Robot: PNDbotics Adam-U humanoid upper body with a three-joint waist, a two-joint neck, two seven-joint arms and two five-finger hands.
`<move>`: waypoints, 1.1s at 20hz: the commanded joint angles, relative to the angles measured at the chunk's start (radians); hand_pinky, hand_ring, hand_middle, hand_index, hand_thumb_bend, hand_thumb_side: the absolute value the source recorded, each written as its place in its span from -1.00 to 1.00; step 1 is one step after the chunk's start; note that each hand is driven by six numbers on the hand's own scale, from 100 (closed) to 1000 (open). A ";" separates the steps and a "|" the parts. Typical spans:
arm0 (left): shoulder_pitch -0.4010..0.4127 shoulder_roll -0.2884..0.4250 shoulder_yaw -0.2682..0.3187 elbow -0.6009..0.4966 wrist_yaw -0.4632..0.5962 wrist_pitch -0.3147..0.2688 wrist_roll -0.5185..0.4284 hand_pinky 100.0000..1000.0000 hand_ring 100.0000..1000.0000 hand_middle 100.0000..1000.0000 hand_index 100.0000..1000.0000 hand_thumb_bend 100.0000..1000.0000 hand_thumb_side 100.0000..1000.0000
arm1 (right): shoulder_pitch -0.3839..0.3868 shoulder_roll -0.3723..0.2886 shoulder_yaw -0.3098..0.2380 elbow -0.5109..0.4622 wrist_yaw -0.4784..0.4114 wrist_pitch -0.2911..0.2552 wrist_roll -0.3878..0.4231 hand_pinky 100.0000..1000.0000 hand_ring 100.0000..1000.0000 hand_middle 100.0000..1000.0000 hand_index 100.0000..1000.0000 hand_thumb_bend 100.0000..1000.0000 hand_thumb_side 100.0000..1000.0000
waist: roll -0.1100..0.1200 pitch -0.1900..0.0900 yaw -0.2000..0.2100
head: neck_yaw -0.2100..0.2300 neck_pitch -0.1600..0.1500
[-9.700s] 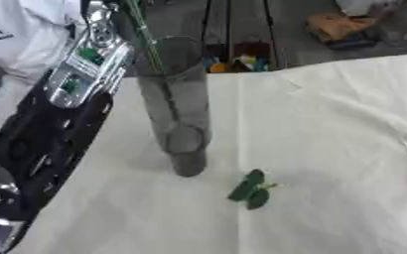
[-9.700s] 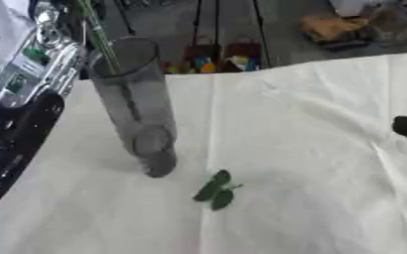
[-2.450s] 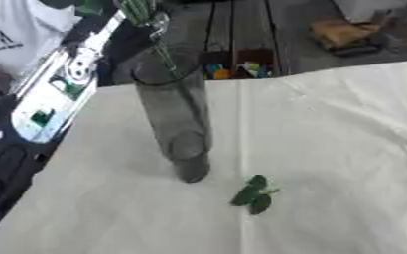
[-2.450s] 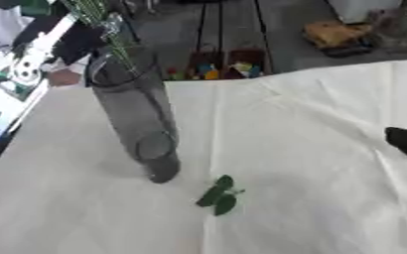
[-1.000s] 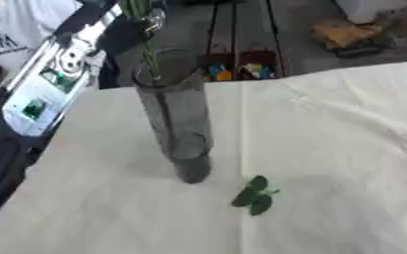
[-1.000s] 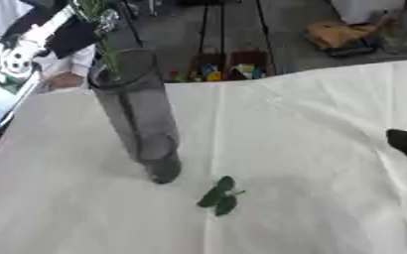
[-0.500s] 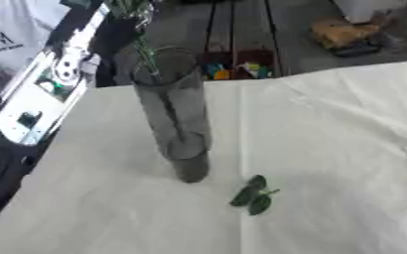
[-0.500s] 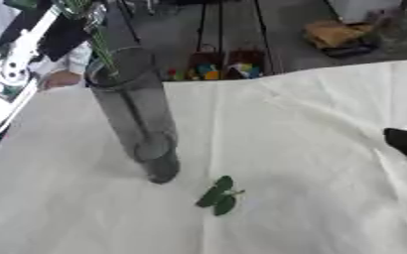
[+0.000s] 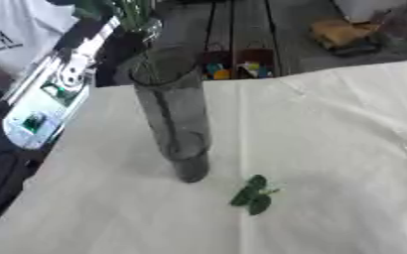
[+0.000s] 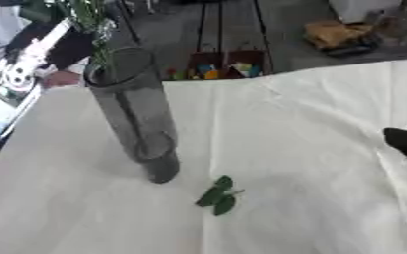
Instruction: Arrange flowers into the vase.
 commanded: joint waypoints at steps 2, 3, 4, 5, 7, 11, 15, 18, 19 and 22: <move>-0.012 0.031 0.014 -0.005 -0.035 -0.013 -0.072 0.64 0.82 0.75 0.62 -1.00 1.00 | -0.010 -0.003 -0.007 -0.017 0.007 0.000 0.003 0.61 0.45 0.09 0.52 -1.00 1.00 | -0.004 -0.017 0.000 | 0.003 -0.013; -0.012 0.031 0.014 -0.005 -0.039 -0.017 -0.086 0.66 0.83 0.76 0.66 -1.00 1.00 | -0.011 -0.003 -0.007 -0.017 0.007 0.000 0.003 0.61 0.45 0.09 0.52 -1.00 1.00 | -0.004 -0.017 0.000 | 0.003 -0.014; -0.012 0.031 0.015 -0.005 -0.043 -0.020 -0.099 0.67 0.84 0.78 0.69 -1.00 1.00 | -0.011 -0.003 -0.007 -0.017 0.007 0.000 0.003 0.61 0.45 0.09 0.52 -1.00 1.00 | -0.004 -0.017 0.000 | 0.003 -0.015; -0.011 0.030 0.015 -0.006 -0.046 -0.024 -0.112 0.69 0.85 0.80 0.74 -1.00 1.00 | -0.011 -0.002 -0.007 -0.017 0.007 0.000 0.003 0.62 0.45 0.09 0.52 -1.00 1.00 | -0.004 -0.017 0.000 | 0.003 -0.015; -0.012 0.029 0.017 -0.007 -0.051 -0.028 -0.134 0.70 0.86 0.82 0.81 -1.00 1.00 | -0.010 -0.002 -0.007 -0.017 0.007 0.001 0.004 0.62 0.45 0.09 0.52 -1.00 1.00 | -0.004 -0.017 0.001 | 0.004 -0.016; -0.010 0.029 0.022 -0.010 -0.053 -0.030 -0.155 0.72 0.88 0.83 0.88 -1.00 1.00 | -0.010 -0.001 -0.008 -0.017 0.009 0.002 0.003 0.62 0.45 0.09 0.52 -1.00 1.00 | -0.004 -0.015 0.001 | 0.005 -0.019; -0.008 0.029 0.021 -0.011 -0.054 -0.031 -0.169 0.74 0.89 0.86 0.92 -1.00 1.00 | -0.010 0.000 -0.008 -0.017 0.009 0.002 0.003 0.62 0.45 0.09 0.52 -1.00 1.00 | -0.005 -0.014 0.001 | 0.005 -0.021; -0.010 0.028 0.020 -0.009 -0.051 -0.039 -0.208 0.82 0.95 0.91 1.00 -1.00 1.00 | -0.010 0.000 -0.008 -0.017 0.009 0.003 0.002 0.62 0.45 0.09 0.52 -1.00 1.00 | -0.005 -0.015 0.002 | 0.006 -0.020; -0.012 0.028 0.022 -0.008 -0.051 -0.041 -0.221 0.82 0.95 0.91 1.00 -1.00 1.00 | -0.010 0.000 -0.008 -0.017 0.009 0.004 0.002 0.62 0.45 0.09 0.52 -1.00 1.00 | -0.005 -0.015 0.002 | 0.006 -0.020; -0.012 0.027 0.024 -0.006 -0.050 -0.046 -0.244 0.91 1.00 0.99 1.00 -1.00 1.00 | -0.009 0.000 -0.007 -0.017 0.008 0.004 0.002 0.62 0.45 0.09 0.52 -1.00 1.00 | -0.005 -0.016 0.003 | 0.007 -0.019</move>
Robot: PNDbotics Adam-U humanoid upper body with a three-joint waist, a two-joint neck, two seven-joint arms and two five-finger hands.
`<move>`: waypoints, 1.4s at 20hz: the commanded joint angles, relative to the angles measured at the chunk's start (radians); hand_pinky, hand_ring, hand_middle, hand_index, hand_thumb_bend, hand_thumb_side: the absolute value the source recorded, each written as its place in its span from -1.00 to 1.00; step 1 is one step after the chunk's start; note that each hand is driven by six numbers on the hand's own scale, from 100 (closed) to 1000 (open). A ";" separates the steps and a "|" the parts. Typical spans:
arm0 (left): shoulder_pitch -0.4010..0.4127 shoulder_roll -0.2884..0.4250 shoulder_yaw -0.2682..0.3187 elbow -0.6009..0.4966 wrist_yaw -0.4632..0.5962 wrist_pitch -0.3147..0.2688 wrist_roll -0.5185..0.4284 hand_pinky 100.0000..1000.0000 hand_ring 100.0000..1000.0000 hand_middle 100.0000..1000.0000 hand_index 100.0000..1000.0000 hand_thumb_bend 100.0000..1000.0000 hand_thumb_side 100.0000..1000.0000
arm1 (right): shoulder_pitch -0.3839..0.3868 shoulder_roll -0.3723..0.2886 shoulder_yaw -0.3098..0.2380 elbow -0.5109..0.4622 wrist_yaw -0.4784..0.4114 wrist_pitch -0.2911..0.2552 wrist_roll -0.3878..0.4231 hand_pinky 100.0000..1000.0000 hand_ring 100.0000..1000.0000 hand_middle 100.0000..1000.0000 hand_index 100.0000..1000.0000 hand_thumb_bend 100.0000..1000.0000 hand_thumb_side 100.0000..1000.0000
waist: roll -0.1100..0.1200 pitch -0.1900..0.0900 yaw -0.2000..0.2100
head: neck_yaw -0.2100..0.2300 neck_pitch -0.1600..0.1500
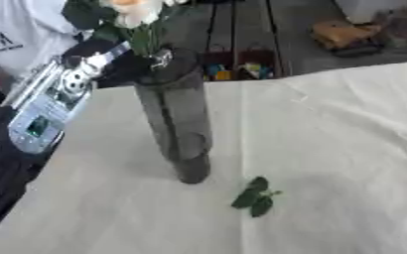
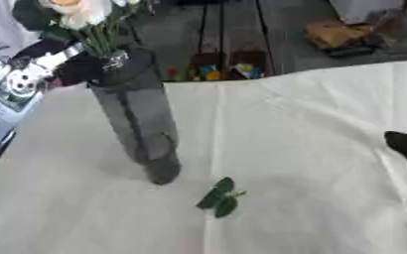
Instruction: Arrange flowers into the vase.
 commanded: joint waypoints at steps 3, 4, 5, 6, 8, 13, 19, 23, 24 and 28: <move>-0.018 0.025 0.014 0.006 0.025 -0.012 -0.058 0.97 1.00 1.00 1.00 -1.00 1.00 | -0.008 -0.007 -0.007 -0.017 0.007 0.004 0.000 0.62 0.45 0.09 0.52 -1.00 1.00 | -0.004 -0.022 0.003 | 0.003 -0.011; -0.019 0.025 0.017 0.008 0.034 -0.015 -0.073 1.00 1.00 1.00 1.00 -1.00 1.00 | -0.008 -0.007 -0.007 -0.017 0.007 0.005 0.000 0.62 0.45 0.08 0.52 -1.00 1.00 | -0.003 -0.023 0.003 | 0.003 -0.011; -0.020 0.025 0.020 0.008 0.042 -0.019 -0.088 1.00 1.00 1.00 1.00 -1.00 1.00 | -0.008 -0.007 -0.007 -0.017 0.007 0.005 0.000 0.62 0.45 0.08 0.52 -1.00 1.00 | -0.003 -0.023 0.003 | 0.003 -0.011; -0.021 0.024 0.023 0.009 0.051 -0.022 -0.102 1.00 1.00 1.00 1.00 -0.97 1.00 | -0.007 -0.007 -0.008 -0.017 0.007 0.005 0.000 0.62 0.45 0.08 0.52 -1.00 1.00 | -0.003 -0.023 0.003 | 0.003 -0.012; -0.021 0.024 0.028 0.010 0.067 -0.029 -0.128 1.00 1.00 1.00 1.00 -0.81 1.00 | -0.007 -0.007 -0.008 -0.017 0.007 0.006 0.000 0.62 0.45 0.08 0.52 -1.00 1.00 | -0.003 -0.024 0.003 | 0.004 -0.012; -0.020 0.024 0.037 0.011 0.097 -0.027 -0.141 1.00 1.00 1.00 1.00 -0.63 1.00 | -0.007 -0.006 -0.008 -0.017 0.007 0.007 0.000 0.62 0.45 0.08 0.52 -1.00 1.00 | -0.003 -0.023 0.004 | 0.004 -0.013; -0.021 0.024 0.036 0.018 0.113 -0.018 -0.156 1.00 1.00 1.00 1.00 -0.17 1.00 | -0.008 -0.006 -0.007 -0.017 0.002 0.014 0.000 0.63 0.46 0.08 0.52 -1.00 1.00 | -0.002 -0.022 0.002 | 0.004 -0.014; -0.021 0.026 0.039 0.018 0.108 -0.011 -0.156 1.00 1.00 1.00 1.00 -0.20 1.00 | -0.008 -0.006 -0.007 -0.017 0.002 0.018 -0.001 0.63 0.46 0.08 0.52 -1.00 1.00 | -0.002 -0.022 0.001 | 0.004 -0.015; -0.020 0.026 0.039 0.017 0.106 -0.009 -0.156 1.00 1.00 1.00 1.00 -0.22 1.00 | -0.008 -0.006 -0.007 -0.017 0.002 0.018 -0.001 0.63 0.46 0.08 0.52 -1.00 1.00 | -0.002 -0.022 0.001 | 0.004 -0.014; -0.018 0.029 0.042 0.012 0.093 -0.004 -0.149 1.00 1.00 1.00 1.00 -0.22 1.00 | -0.009 -0.006 -0.007 -0.017 0.002 0.019 -0.002 0.63 0.46 0.08 0.52 -1.00 1.00 | -0.002 -0.021 0.002 | 0.004 -0.016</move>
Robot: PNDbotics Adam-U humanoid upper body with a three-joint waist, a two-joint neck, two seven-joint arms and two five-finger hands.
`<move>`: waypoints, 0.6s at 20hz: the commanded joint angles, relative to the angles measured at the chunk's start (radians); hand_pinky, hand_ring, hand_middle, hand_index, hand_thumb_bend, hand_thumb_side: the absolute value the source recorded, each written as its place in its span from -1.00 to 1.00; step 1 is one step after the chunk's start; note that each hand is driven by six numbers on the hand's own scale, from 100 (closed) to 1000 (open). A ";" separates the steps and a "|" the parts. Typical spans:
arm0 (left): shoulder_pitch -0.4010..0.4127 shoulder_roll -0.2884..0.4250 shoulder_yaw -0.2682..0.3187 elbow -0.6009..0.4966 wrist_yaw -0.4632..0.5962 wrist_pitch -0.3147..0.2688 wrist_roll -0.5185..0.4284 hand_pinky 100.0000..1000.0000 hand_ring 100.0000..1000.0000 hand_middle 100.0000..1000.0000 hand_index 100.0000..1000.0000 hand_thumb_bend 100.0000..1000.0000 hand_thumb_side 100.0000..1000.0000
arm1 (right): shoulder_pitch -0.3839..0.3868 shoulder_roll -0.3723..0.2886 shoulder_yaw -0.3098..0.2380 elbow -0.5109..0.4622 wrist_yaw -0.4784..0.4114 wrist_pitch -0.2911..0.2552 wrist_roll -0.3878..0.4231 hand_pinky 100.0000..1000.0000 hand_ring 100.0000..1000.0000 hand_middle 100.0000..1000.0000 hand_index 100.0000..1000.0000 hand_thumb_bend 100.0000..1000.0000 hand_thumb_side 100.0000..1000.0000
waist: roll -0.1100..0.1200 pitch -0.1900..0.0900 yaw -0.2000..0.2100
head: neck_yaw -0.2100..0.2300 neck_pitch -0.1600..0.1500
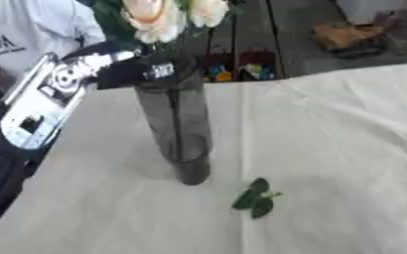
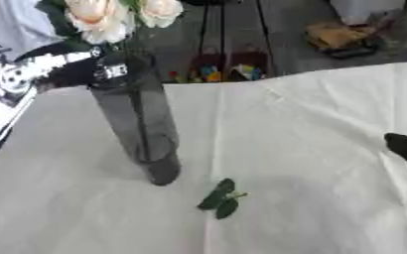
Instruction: Arrange flowers into the vase.
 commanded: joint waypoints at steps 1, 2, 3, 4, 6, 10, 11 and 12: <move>-0.015 0.029 0.017 -0.008 -0.012 0.005 0.004 1.00 1.00 1.00 1.00 -0.23 1.00 | -0.009 -0.007 -0.005 -0.017 0.003 0.004 -0.001 0.63 0.46 0.08 0.52 -1.00 1.00 | -0.003 -0.021 0.001 | 0.002 -0.009; -0.015 0.029 0.018 -0.009 -0.014 0.006 0.005 1.00 1.00 1.00 1.00 -0.24 1.00 | -0.009 -0.007 -0.004 -0.017 0.003 0.005 -0.001 0.63 0.46 0.08 0.53 -1.00 1.00 | -0.003 -0.021 0.001 | 0.002 -0.009; -0.015 0.029 0.018 -0.009 -0.015 0.006 0.006 1.00 1.00 1.00 1.00 -0.24 1.00 | -0.009 -0.007 -0.004 -0.017 0.003 0.005 -0.001 0.63 0.46 0.08 0.53 -1.00 1.00 | -0.004 -0.021 0.001 | 0.003 -0.010; -0.015 0.029 0.018 -0.010 -0.015 0.007 0.007 1.00 1.00 1.00 1.00 -0.23 1.00 | -0.009 -0.007 -0.004 -0.017 0.003 0.005 -0.001 0.63 0.46 0.08 0.53 -1.00 1.00 | -0.004 -0.022 0.002 | 0.003 -0.010; -0.014 0.031 0.019 -0.011 -0.017 0.007 0.006 1.00 1.00 1.00 1.00 -0.23 1.00 | -0.009 -0.007 -0.005 -0.017 0.003 0.005 -0.001 0.63 0.46 0.08 0.52 -1.00 1.00 | -0.005 -0.023 0.002 | 0.003 -0.010; -0.012 0.036 0.022 -0.016 -0.028 0.008 0.009 1.00 1.00 1.00 1.00 -0.20 1.00 | -0.007 -0.007 -0.006 -0.017 0.002 0.005 -0.004 0.63 0.46 0.08 0.52 -1.00 1.00 | -0.006 -0.025 0.004 | 0.003 -0.010; -0.011 0.038 0.022 -0.018 -0.033 0.007 0.011 1.00 1.00 1.00 1.00 -0.20 1.00 | -0.007 -0.007 -0.006 -0.017 0.002 0.005 -0.005 0.63 0.46 0.08 0.53 -1.00 1.00 | -0.006 -0.026 0.004 | 0.003 -0.008; -0.010 0.039 0.024 -0.020 -0.036 0.007 0.012 1.00 1.00 1.00 1.00 -0.20 1.00 | -0.006 -0.008 -0.007 -0.017 0.002 0.005 -0.006 0.63 0.46 0.08 0.52 -1.00 1.00 | -0.007 -0.027 0.005 | 0.003 -0.007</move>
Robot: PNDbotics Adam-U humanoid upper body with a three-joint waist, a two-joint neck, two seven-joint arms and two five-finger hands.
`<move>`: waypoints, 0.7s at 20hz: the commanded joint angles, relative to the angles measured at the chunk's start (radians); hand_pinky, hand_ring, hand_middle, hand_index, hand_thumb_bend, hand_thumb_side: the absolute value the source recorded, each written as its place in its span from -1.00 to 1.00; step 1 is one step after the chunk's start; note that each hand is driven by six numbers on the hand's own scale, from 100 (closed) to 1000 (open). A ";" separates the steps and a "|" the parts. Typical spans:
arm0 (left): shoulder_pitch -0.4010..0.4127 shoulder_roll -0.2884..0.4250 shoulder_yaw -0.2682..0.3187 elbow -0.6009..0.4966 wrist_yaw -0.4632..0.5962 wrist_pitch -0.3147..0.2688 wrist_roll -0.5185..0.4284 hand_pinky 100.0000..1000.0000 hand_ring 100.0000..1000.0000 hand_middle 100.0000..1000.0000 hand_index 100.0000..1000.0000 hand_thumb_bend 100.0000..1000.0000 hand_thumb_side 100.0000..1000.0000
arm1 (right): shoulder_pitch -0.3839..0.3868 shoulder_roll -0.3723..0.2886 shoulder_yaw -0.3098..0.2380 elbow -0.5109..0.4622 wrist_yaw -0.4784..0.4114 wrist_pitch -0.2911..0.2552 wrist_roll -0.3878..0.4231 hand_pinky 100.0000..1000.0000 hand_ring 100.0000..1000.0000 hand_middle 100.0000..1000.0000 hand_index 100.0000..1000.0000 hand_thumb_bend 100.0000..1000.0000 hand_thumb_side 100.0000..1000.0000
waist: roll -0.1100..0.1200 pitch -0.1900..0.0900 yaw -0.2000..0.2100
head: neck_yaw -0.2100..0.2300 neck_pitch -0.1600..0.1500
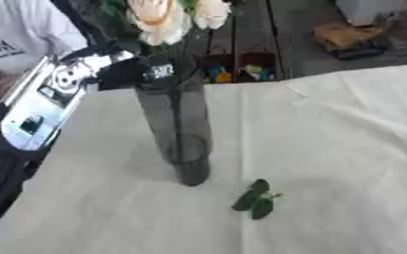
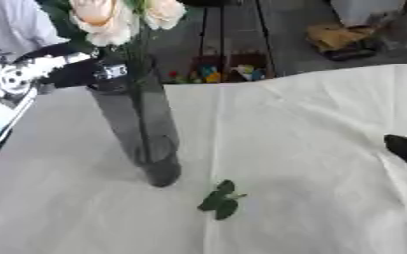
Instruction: Arrange flowers into the vase.
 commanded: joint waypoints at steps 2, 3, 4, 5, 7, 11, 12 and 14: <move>-0.010 0.042 0.022 -0.021 -0.016 0.000 0.007 1.00 1.00 1.00 1.00 -0.19 1.00 | -0.006 -0.008 -0.007 -0.017 0.002 0.000 -0.006 0.63 0.46 0.08 0.53 -1.00 1.00 | -0.007 -0.028 0.005 | 0.002 -0.004; -0.009 0.043 0.024 -0.023 -0.017 0.000 0.007 1.00 1.00 1.00 1.00 -0.18 1.00 | -0.005 -0.008 -0.007 -0.017 0.001 0.000 -0.006 0.63 0.46 0.08 0.53 -1.00 1.00 | -0.007 -0.029 0.006 | 0.001 -0.002; -0.008 0.045 0.026 -0.024 -0.016 -0.001 0.006 1.00 1.00 1.00 1.00 -0.18 1.00 | -0.005 -0.008 -0.007 -0.017 0.001 0.000 -0.007 0.63 0.46 0.08 0.53 -1.00 1.00 | -0.007 -0.029 0.007 | 0.000 -0.001; -0.007 0.046 0.027 -0.027 -0.015 -0.001 0.006 1.00 1.00 1.00 1.00 -0.17 1.00 | -0.005 -0.008 -0.007 -0.017 0.001 0.000 -0.007 0.63 0.46 0.08 0.53 -1.00 1.00 | -0.008 -0.030 0.008 | -0.002 0.001; -0.005 0.049 0.032 -0.031 -0.013 -0.003 0.003 1.00 1.00 1.00 1.00 -0.16 1.00 | -0.004 -0.008 -0.008 -0.017 0.000 0.000 -0.008 0.63 0.46 0.08 0.53 -1.00 1.00 | -0.009 -0.031 0.009 | -0.006 0.004; 0.003 0.058 0.039 -0.040 -0.009 -0.007 -0.001 1.00 1.00 1.00 1.00 -0.15 1.00 | -0.003 -0.008 -0.009 -0.017 0.000 -0.001 -0.010 0.63 0.46 0.08 0.53 -1.00 1.00 | -0.011 -0.032 0.011 | -0.011 0.007; 0.005 0.059 0.040 -0.042 -0.008 -0.008 -0.003 1.00 1.00 1.00 1.00 -0.14 1.00 | -0.003 -0.007 -0.009 -0.017 0.000 -0.001 -0.010 0.63 0.46 0.08 0.53 -1.00 1.00 | -0.012 -0.032 0.012 | -0.011 0.007; 0.008 0.063 0.043 -0.046 -0.005 -0.011 -0.005 1.00 1.00 1.00 1.00 -0.13 1.00 | -0.003 -0.007 -0.009 -0.017 0.000 -0.001 -0.010 0.63 0.46 0.08 0.53 -1.00 1.00 | -0.013 -0.032 0.014 | -0.011 0.007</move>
